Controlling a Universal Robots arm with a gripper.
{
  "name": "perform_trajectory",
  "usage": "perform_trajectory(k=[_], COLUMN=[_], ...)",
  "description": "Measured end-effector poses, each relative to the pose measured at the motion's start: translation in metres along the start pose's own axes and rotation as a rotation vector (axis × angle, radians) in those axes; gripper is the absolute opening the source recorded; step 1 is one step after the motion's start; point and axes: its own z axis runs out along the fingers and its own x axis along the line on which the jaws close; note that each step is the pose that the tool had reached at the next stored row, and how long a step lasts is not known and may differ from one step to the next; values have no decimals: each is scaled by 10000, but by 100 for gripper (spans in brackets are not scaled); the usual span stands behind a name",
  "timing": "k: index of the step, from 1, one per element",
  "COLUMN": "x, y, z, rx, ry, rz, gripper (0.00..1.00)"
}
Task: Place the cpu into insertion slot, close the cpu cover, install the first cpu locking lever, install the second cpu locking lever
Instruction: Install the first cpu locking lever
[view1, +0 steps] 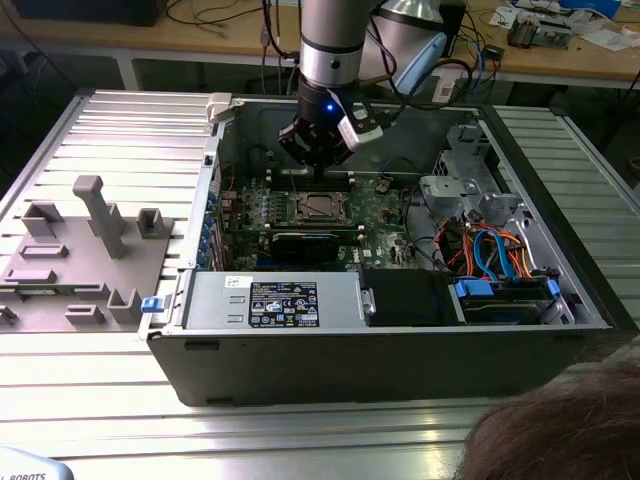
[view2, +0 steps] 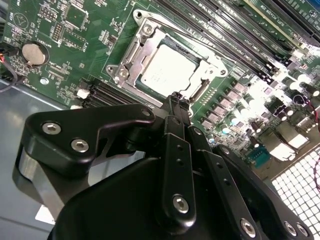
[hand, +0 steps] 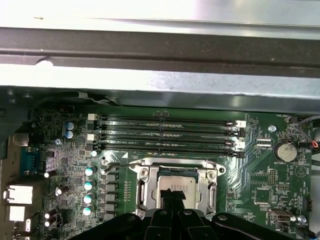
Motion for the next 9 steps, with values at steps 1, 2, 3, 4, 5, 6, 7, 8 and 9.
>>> perform_trajectory(k=[1,2,3,4,5,6,7,8,9], x=[14,22,31,55,67,77,90,100,126], y=[1,1,1,2,3,4,4,5,6], z=[0,0,1,1,1,1,1,2,2], rx=[0,0,0,-1,0,0,0,0,-1], ry=[0,0,0,-1,-1,0,0,-1,-1], rz=[-1,0,0,0,-1,-1,-1,0,0], gripper=[11,11,11,11,11,11,11,11,11])
